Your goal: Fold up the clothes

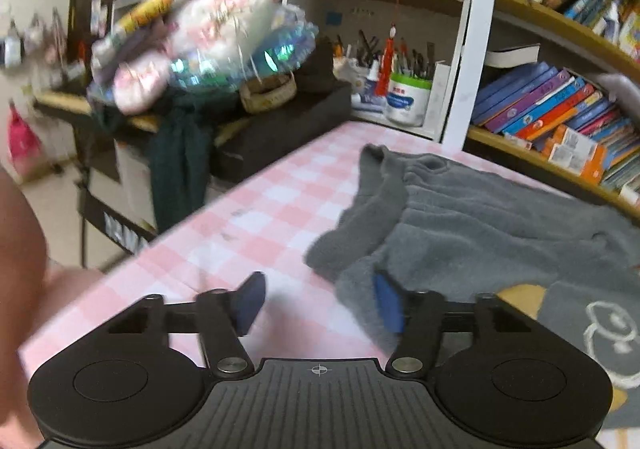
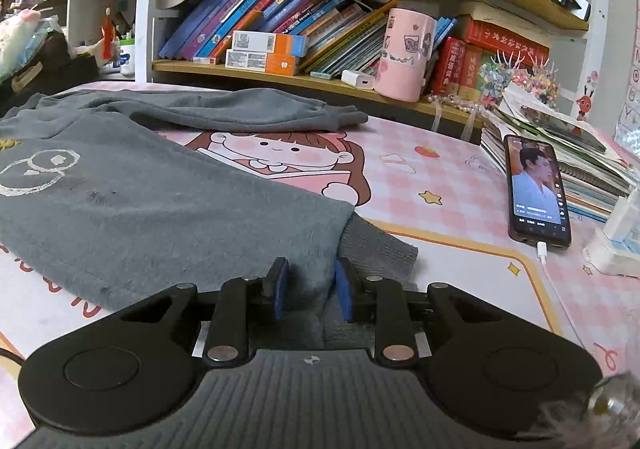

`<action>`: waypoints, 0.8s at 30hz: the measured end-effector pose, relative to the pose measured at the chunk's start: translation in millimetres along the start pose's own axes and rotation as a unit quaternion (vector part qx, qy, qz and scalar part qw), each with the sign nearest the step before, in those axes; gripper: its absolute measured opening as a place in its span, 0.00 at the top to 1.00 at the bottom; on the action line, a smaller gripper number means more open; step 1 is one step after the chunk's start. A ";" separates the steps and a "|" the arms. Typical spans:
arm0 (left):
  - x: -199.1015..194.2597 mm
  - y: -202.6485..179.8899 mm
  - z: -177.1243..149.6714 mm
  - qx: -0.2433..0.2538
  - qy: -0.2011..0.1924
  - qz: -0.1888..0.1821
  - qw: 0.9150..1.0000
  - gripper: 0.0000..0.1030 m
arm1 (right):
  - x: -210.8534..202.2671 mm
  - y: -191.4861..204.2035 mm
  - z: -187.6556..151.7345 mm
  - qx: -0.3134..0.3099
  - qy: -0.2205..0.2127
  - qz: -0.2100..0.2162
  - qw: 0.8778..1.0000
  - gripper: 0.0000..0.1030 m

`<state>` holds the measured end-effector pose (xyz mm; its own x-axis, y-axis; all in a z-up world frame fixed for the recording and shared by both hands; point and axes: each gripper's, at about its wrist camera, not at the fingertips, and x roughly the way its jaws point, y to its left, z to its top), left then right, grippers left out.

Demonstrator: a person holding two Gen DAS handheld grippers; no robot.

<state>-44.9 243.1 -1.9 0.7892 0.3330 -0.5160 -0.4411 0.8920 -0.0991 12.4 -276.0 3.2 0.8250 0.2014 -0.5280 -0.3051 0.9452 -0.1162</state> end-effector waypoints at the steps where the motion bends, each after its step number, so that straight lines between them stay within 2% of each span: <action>1: -3.8 0.2 -0.3 0.006 -0.004 0.002 1.000 0.33 | -1.1 -0.1 0.3 0.004 -0.003 0.002 1.000 0.71; 4: -14.8 -2.3 0.5 0.020 -0.020 0.011 1.000 0.25 | -7.9 0.3 2.5 0.017 -0.019 0.010 1.000 0.58; 6: -20.5 -7.7 2.5 0.031 -0.033 0.012 0.999 0.20 | -12.0 3.2 6.3 0.015 -0.030 0.013 0.999 0.56; 9: -25.8 -20.9 5.4 0.046 -0.052 -0.012 0.998 0.13 | -18.2 7.6 11.9 0.012 -0.046 0.017 0.999 0.52; 15: -26.3 -56.6 1.7 0.098 -0.064 -0.067 0.991 0.08 | -16.5 19.8 17.3 0.001 -0.048 0.034 0.998 0.44; 20: -26.7 -86.4 -1.3 0.142 -0.074 -0.113 0.981 0.07 | -10.8 28.0 15.8 0.000 -0.041 0.038 0.998 0.36; 24: -24.3 -101.8 -5.0 0.169 -0.074 -0.135 0.973 0.06 | -6.0 30.2 13.9 0.006 -0.035 0.035 0.999 0.34</action>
<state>-21.4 142.6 16.5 0.9208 0.0913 -0.3792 -0.0634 0.9943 0.0855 4.8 -245.1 14.5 0.8333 0.2833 -0.4747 -0.3575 0.9312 -0.0718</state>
